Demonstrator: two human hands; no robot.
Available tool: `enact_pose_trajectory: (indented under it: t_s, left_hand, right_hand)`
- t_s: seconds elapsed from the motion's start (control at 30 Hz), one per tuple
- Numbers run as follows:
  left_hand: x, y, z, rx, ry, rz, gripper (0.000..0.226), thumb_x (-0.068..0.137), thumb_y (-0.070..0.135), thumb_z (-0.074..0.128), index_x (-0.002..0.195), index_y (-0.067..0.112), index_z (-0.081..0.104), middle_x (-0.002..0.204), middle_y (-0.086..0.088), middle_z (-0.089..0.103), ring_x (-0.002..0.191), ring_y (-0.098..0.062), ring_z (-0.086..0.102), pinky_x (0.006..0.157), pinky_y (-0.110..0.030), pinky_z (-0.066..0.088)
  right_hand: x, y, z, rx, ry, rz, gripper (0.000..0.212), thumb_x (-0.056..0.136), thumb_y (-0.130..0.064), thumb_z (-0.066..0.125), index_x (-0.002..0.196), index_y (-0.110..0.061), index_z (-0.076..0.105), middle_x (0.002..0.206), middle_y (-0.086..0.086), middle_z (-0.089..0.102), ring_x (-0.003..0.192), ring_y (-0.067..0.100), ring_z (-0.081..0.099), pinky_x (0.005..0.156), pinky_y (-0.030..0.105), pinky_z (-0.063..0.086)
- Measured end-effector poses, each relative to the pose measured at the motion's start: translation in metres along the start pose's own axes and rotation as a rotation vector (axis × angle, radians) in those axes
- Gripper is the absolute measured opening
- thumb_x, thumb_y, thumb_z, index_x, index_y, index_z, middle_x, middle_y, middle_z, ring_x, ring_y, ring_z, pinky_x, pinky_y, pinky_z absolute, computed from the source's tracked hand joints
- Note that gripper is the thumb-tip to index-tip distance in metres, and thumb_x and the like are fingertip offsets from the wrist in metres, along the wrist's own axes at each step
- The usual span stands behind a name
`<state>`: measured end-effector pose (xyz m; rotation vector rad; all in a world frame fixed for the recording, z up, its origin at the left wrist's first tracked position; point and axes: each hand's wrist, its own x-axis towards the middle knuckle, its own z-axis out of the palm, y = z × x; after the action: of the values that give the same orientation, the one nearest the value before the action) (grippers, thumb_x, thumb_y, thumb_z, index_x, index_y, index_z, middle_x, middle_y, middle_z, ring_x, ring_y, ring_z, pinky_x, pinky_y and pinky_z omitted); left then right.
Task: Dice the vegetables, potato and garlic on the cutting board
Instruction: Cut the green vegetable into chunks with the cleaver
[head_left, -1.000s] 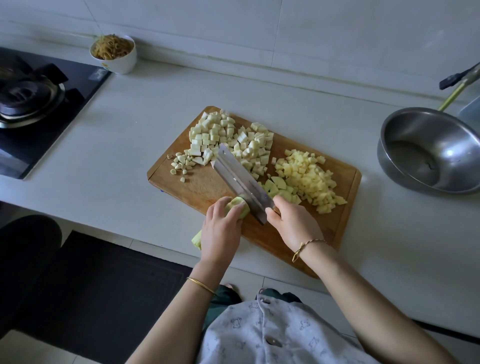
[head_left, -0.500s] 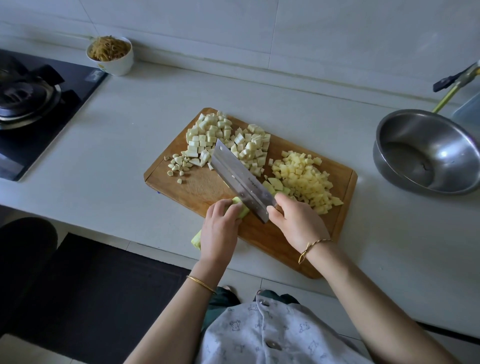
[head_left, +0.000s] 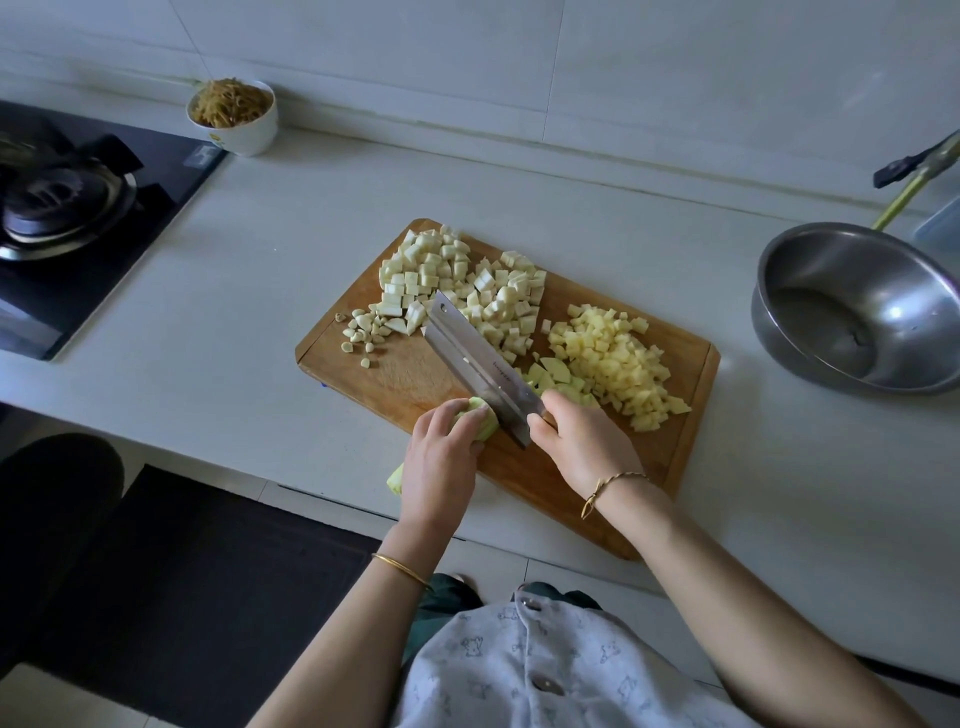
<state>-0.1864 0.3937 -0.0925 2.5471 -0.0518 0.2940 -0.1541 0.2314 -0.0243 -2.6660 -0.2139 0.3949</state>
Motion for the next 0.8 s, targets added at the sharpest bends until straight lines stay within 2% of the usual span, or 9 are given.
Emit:
enact_pose_trajectory:
  t_s: [0.1,0.2,0.37,0.53,0.67,0.8]
  left_hand:
    - [0.002,0.001,-0.001,-0.030,-0.005,-0.013,0.042,0.071,-0.002,0.077,0.110,0.007,0.065,0.115,-0.012,0.063,0.103,-0.035,0.058,0.086,-0.040,0.048]
    - [0.003,0.002,0.002,-0.019,-0.012,0.002,0.036,0.070,-0.002,0.077,0.104,0.005,0.065,0.113,-0.014,0.063,0.099,-0.038,0.060,0.080,-0.041,0.050]
    - [0.005,0.003,0.004,-0.002,-0.003,0.000,0.034,0.071,-0.001,0.078,0.103,0.004,0.067,0.110,-0.015,0.061,0.095,-0.037,0.061,0.075,-0.041,0.053]
    - [0.006,0.005,0.004,0.000,-0.003,-0.010,0.035,0.071,-0.003,0.077,0.104,0.004,0.068,0.110,-0.015,0.062,0.097,-0.036,0.061,0.076,-0.041,0.053]
    - [0.005,0.005,0.004,0.001,-0.011,-0.007,0.035,0.070,-0.003,0.077,0.104,0.004,0.068,0.111,-0.015,0.062,0.098,-0.036,0.061,0.076,-0.041,0.052]
    - [0.005,0.005,0.004,-0.009,-0.014,-0.012,0.035,0.072,-0.002,0.076,0.105,0.005,0.067,0.112,-0.014,0.061,0.099,-0.035,0.059,0.078,-0.040,0.051]
  right_hand:
    - [-0.003,0.003,-0.009,0.027,0.049,-0.003,0.035,0.099,-0.031,0.042,0.069,-0.023,0.027,0.057,-0.004,0.038,0.047,0.015,0.036,0.042,0.029,0.022]
    - [-0.007,0.001,-0.018,0.046,0.070,-0.007,0.041,0.099,-0.030,0.044,0.065,-0.025,0.021,0.055,-0.005,0.036,0.046,0.012,0.033,0.042,0.029,0.022]
    - [-0.010,0.000,-0.016,0.016,0.050,-0.014,0.029,0.099,-0.031,0.043,0.076,-0.018,0.032,0.056,-0.004,0.038,0.048,0.016,0.036,0.042,0.029,0.021]
    - [-0.006,0.000,-0.016,0.007,0.013,-0.028,0.037,0.099,-0.030,0.043,0.067,-0.024,0.024,0.057,-0.004,0.038,0.047,0.012,0.034,0.042,0.029,0.022]
    - [0.002,0.000,-0.012,-0.025,-0.037,-0.044,0.026,0.099,-0.031,0.042,0.077,-0.019,0.033,0.063,-0.005,0.043,0.056,0.018,0.044,0.044,0.029,0.028]
    - [0.005,0.001,-0.003,-0.009,-0.041,-0.019,0.024,0.099,-0.030,0.042,0.081,-0.017,0.034,0.063,-0.005,0.038,0.056,0.017,0.041,0.044,0.027,0.023]
